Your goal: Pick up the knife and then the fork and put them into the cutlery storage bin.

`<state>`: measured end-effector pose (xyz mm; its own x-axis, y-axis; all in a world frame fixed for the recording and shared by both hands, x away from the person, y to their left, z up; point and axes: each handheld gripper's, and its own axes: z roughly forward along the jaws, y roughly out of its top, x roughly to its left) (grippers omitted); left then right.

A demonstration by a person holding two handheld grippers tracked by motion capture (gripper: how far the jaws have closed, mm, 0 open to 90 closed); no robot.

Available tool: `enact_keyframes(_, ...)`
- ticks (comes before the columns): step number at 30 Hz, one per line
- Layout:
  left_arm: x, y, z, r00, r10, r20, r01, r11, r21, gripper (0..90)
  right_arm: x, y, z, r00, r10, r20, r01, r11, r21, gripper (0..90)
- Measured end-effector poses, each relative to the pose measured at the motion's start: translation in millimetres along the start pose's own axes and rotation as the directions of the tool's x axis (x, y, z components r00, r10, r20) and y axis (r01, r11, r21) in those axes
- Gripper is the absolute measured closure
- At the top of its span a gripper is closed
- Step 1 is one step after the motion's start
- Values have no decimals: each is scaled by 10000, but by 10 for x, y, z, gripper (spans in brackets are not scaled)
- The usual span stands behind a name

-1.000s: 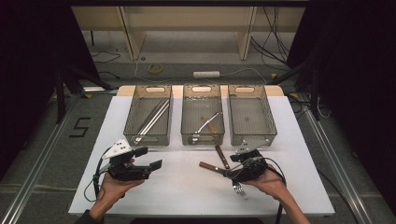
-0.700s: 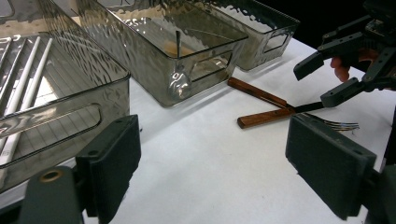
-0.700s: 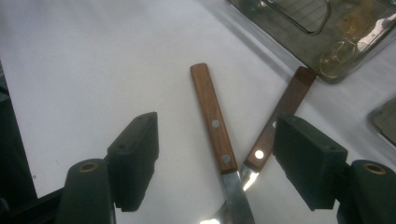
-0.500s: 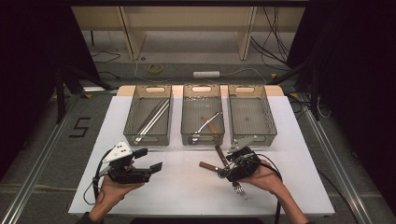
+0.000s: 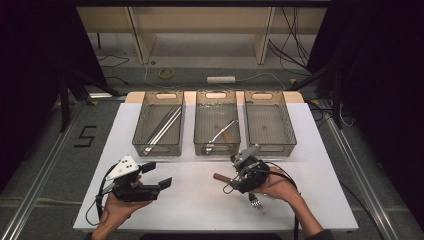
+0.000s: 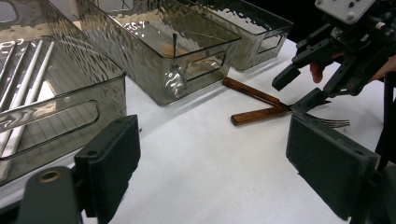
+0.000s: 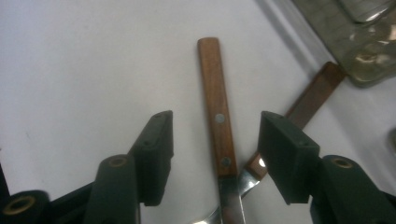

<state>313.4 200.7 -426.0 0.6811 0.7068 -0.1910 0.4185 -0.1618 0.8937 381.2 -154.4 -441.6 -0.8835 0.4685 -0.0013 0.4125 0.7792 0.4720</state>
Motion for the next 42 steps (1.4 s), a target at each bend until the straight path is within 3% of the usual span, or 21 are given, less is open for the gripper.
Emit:
enact_keyframes(2, -1, -1, -2, 10000, -6, 9, 6, 10000, 1, 173, -2, 13, 50, 9992, -392, 39, 392, 9991, 175, 496)
enact_keyframes(10, -10, -4, 10, 10000, 18, 72, -18, 10000, 60, 173, -55, 53, 174, 9980, -612, 147, 597, 9944, 869, 575)
enact_keyframes(22, -22, -5, 22, 9999, 93, 143, -95, 9998, 147, 173, -73, 80, 275, 9988, -495, -28, 493, 9881, 1459, 656)
enact_keyframes(35, -16, -8, 31, 9999, 44, 120, -47, 9997, 219, 173, -79, 101, 272, 9987, -480, -148, 500, 9814, 1853, 693)
enact_keyframes(42, -16, -6, 38, 9998, 87, 173, -92, 9996, 272, 174, -59, 131, 279, 9988, -453, -175, 480, 9773, 2064, 756)
